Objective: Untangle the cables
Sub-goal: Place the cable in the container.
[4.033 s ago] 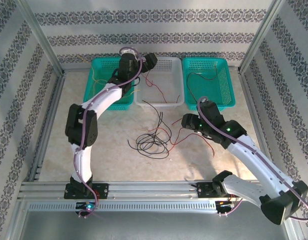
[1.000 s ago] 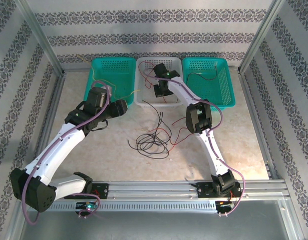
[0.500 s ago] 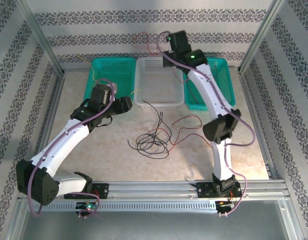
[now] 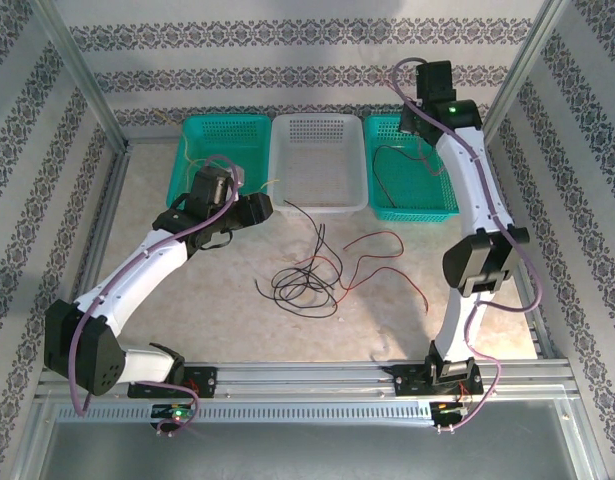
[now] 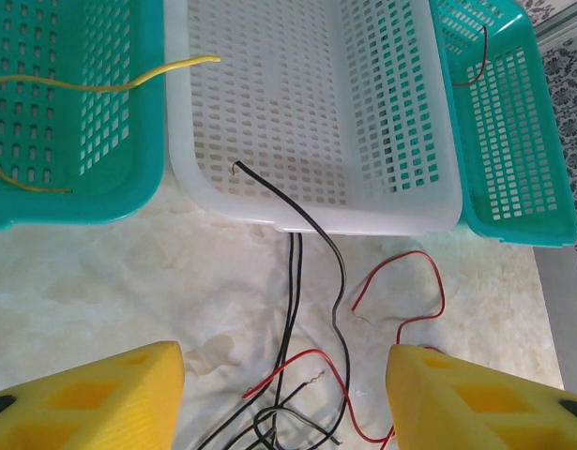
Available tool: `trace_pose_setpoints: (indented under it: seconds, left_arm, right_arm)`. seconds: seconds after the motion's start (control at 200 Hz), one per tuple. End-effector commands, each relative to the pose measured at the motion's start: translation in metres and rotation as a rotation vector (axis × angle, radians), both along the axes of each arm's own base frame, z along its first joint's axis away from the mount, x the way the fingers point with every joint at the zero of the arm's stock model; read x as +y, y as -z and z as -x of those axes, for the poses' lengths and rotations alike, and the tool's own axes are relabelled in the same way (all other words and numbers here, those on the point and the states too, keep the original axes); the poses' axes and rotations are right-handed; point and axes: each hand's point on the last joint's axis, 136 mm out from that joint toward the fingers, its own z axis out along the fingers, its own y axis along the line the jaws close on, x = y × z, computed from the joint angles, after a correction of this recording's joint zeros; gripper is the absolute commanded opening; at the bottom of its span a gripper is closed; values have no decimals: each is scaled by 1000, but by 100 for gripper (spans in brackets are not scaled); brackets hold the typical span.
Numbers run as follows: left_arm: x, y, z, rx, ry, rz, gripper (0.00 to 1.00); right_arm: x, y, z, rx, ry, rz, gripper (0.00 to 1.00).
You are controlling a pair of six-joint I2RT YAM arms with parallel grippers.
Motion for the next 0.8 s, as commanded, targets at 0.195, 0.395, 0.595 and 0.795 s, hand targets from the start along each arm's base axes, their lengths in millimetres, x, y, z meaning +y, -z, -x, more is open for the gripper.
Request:
trace_pose_setpoints:
  seconds: [0.195, 0.395, 0.595, 0.795]
  left_arm:
    - [10, -14, 5, -37, -33, 0, 63]
    - [7, -11, 4, -34, -21, 6, 65]
    - [-3, -8, -1, -21, 14, 33, 64]
    - [-12, 7, 1, 15, 46, 37, 64]
  right_arm:
    - [-31, 74, -33, 151, 59, -26, 47]
    - [-8, 54, -12, 113, 15, -39, 47]
    - [38, 40, 46, 104, -77, -51, 46]
    - [116, 96, 153, 216, -238, -127, 48]
